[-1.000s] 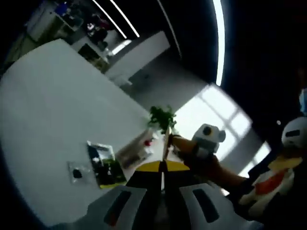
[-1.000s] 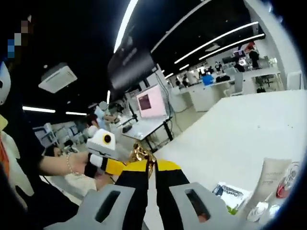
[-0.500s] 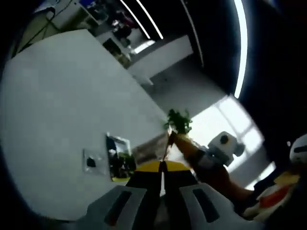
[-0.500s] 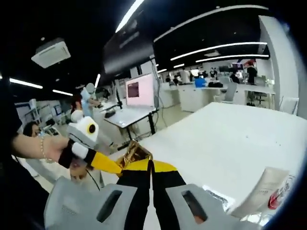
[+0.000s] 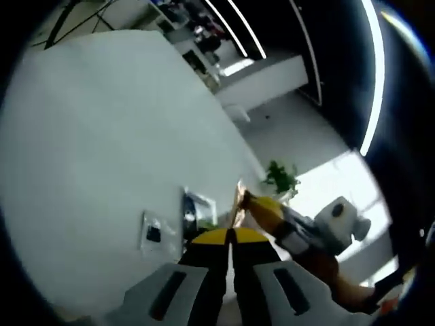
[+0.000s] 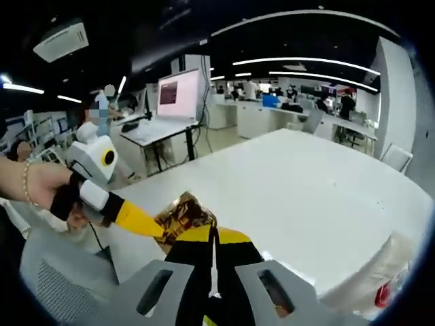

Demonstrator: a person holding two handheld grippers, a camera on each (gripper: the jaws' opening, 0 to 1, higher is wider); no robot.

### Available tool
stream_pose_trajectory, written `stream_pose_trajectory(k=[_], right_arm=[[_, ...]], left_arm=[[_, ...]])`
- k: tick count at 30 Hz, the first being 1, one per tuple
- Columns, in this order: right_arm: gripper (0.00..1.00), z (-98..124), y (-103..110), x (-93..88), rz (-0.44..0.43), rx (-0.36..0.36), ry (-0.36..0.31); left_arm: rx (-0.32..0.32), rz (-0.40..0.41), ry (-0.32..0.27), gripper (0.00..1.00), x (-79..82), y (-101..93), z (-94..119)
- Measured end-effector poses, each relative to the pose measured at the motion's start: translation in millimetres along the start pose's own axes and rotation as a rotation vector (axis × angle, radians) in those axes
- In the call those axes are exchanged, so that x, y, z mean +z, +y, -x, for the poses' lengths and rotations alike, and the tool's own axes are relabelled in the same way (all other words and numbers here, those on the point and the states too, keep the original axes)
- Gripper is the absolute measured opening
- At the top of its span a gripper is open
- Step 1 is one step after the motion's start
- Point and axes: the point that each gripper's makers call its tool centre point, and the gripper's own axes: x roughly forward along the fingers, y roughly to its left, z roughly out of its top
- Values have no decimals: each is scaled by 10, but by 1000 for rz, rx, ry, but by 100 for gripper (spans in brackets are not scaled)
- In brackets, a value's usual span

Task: Arrange the skincare products in the storage area until every visible bottle or jar stands upright without overlapping.

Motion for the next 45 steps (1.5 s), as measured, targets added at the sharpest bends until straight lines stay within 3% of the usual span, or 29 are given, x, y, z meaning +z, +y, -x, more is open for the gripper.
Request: stream_pose_trajectory(k=[10, 29, 33, 41, 45], right_arm=[[1, -273, -212, -210, 12, -45, 70], [2, -712, -461, -695, 35, -98, 206], [2, -777, -457, -810, 97, -88, 254], [2, -868, -486, -867, 134, -82, 283], [2, -862, -491, -886, 221, -86, 323]], left_arm=[[48, 7, 34, 6, 78, 271, -272], [138, -8, 109, 6, 36, 757, -682], [157, -16, 130, 6, -17, 817, -726], [168, -29, 147, 6, 32, 928, -764], [168, -84, 163, 6, 20, 914, -792]])
